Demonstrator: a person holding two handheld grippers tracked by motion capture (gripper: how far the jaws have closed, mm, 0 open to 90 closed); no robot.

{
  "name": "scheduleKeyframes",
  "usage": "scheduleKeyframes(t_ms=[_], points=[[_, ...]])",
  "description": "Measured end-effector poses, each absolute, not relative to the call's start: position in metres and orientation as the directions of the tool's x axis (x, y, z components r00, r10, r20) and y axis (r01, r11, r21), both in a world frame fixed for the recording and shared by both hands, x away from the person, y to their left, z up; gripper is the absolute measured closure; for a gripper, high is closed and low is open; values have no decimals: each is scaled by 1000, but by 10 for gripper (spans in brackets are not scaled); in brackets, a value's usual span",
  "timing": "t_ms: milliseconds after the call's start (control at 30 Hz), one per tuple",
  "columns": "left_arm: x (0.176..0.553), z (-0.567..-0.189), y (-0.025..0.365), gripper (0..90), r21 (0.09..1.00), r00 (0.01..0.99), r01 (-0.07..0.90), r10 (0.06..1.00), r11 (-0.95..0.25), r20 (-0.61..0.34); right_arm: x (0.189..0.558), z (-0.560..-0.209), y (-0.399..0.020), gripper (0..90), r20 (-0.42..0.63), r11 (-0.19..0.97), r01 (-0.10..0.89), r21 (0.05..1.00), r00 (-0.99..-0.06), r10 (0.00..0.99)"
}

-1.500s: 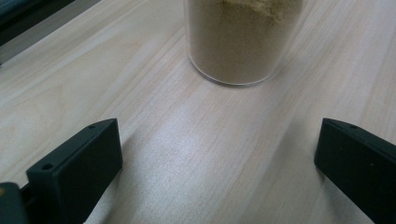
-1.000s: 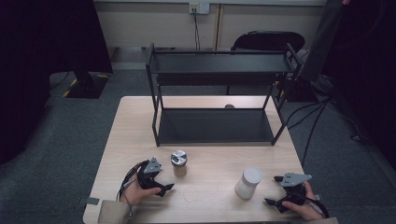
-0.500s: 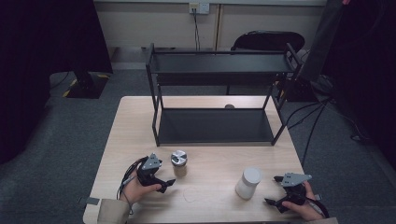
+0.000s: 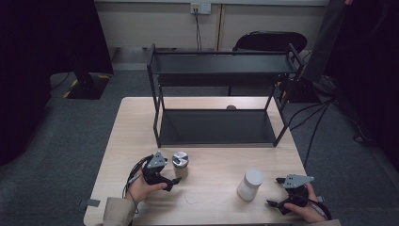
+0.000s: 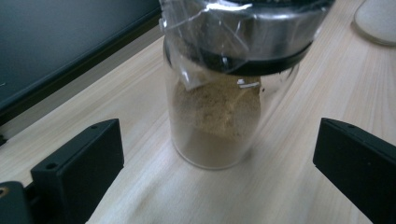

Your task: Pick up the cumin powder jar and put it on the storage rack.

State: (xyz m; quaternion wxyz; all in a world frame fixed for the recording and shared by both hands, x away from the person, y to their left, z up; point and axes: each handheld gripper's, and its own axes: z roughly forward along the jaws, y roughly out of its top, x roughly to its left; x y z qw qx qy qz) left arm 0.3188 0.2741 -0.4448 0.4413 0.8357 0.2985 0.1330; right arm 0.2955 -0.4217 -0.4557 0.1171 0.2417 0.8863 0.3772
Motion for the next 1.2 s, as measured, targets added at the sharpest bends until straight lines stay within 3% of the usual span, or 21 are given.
scheduleKeyframes(t_ms=[800, 1200], points=[[332, -456, 261, 8, 829, 777, 398, 624, -393, -78, 295, -456, -422, 0, -25, 599, 340, 725, -856, 517], [338, -459, 256, 110, 828, 789, 385, 612, -409, -64, 295, -456, -422, 0, -25, 599, 340, 725, -856, 517]])
